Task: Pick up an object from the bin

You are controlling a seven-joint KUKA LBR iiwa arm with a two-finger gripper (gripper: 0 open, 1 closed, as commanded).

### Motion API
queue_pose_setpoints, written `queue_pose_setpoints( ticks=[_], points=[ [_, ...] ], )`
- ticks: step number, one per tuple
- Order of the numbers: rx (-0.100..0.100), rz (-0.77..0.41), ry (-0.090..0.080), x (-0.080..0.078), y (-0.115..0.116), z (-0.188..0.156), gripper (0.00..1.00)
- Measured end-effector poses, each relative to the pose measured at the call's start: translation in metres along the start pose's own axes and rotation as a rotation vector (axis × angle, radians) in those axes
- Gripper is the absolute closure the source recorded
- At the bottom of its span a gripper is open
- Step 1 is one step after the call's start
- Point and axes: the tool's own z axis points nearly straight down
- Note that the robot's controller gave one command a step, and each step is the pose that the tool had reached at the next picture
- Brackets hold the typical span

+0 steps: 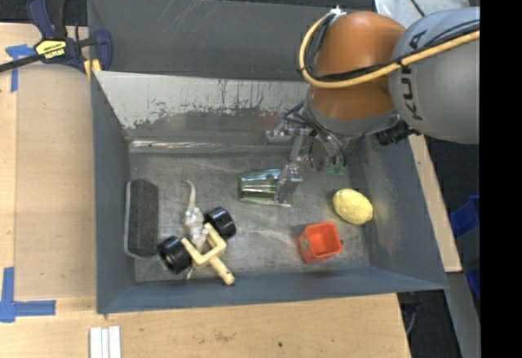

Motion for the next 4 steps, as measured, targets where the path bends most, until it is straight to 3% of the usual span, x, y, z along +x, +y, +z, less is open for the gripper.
queue_pose_setpoints(
  ticks=[1, 2, 3, 4],
  points=[
    [0.003, 0.01, 0.008, -0.008, -0.055, 0.041, 0.0],
    [0.002, 0.159, 0.007, -0.002, -0.01, 0.04, 0.0],
    [0.0, 0.234, 0.006, -0.006, -0.017, 0.09, 0.0],
    [0.002, 0.198, -0.008, -0.002, 0.0, 0.089, 1.0]
  ],
)
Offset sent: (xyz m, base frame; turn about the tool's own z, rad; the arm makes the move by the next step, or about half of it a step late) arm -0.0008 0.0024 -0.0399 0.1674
